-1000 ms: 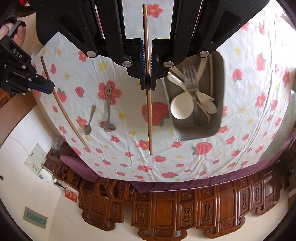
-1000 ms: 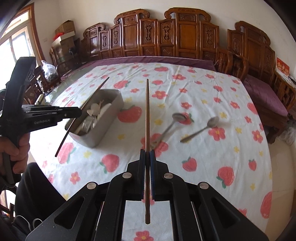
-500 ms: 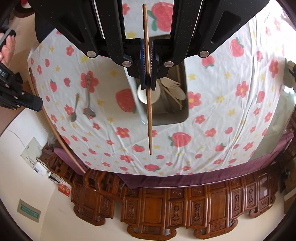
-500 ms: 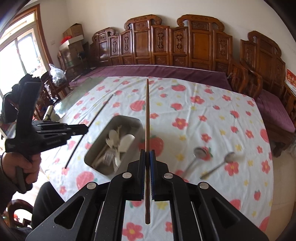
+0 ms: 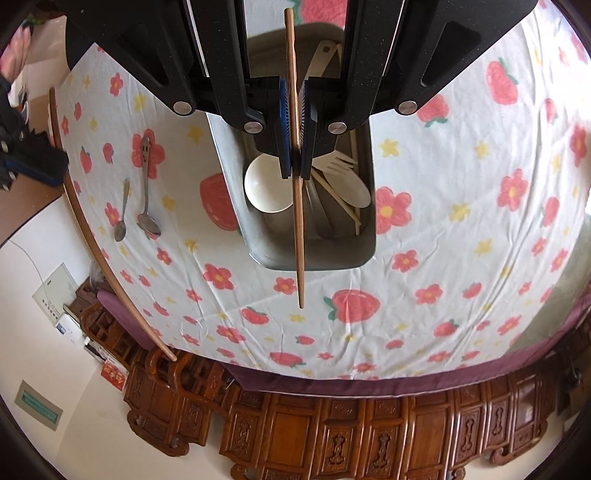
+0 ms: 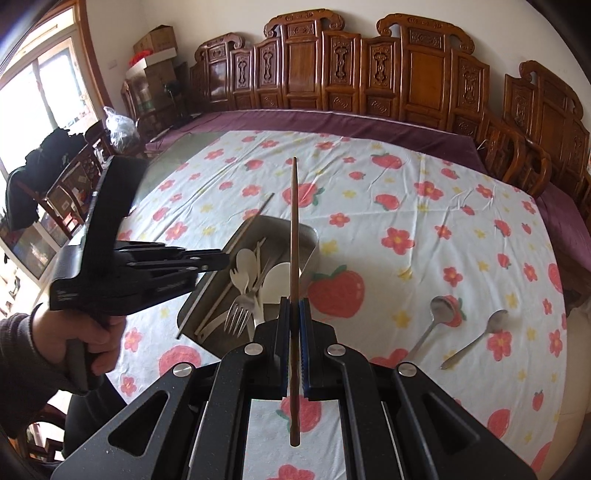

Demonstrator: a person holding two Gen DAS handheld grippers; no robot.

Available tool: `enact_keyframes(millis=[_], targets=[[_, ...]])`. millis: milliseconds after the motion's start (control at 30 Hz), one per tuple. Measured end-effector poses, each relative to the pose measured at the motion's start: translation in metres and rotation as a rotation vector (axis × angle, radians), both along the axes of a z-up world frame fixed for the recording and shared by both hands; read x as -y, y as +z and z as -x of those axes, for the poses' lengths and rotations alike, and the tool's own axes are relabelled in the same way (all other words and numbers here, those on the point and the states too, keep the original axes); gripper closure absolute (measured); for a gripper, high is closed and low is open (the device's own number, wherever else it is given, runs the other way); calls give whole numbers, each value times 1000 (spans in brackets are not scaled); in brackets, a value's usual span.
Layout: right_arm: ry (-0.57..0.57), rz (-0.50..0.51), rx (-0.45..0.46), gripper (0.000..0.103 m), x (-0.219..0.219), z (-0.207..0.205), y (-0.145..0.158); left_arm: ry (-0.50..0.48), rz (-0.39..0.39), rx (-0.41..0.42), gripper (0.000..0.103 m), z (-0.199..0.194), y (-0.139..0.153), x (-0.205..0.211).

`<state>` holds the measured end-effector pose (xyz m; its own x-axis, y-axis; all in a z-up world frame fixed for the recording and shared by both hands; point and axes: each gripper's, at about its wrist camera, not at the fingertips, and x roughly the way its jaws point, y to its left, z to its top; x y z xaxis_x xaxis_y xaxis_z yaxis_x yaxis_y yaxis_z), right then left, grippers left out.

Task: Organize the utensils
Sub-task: 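Lower the chopstick into the tray and open the left gripper while the right gripper carries its chopstick, then lower the chopstick into the tray and open the right gripper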

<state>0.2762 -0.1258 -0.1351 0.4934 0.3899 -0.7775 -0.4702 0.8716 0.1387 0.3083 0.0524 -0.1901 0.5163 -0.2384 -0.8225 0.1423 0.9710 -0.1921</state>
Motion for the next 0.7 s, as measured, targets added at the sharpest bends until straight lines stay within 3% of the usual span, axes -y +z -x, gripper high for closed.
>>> enact_keyframes(millis=[300, 467, 700], targets=[[1, -4, -22, 97, -15, -8, -14, 6, -13, -19, 98, -5, -14, -2], [-2, -24, -59, 97, -27, -13, -30, 14, -30, 13, 86, 8, -7, -13], [-14, -68, -108, 97, -46, -21, -55, 45, -54, 53, 86, 32, 6, -41]])
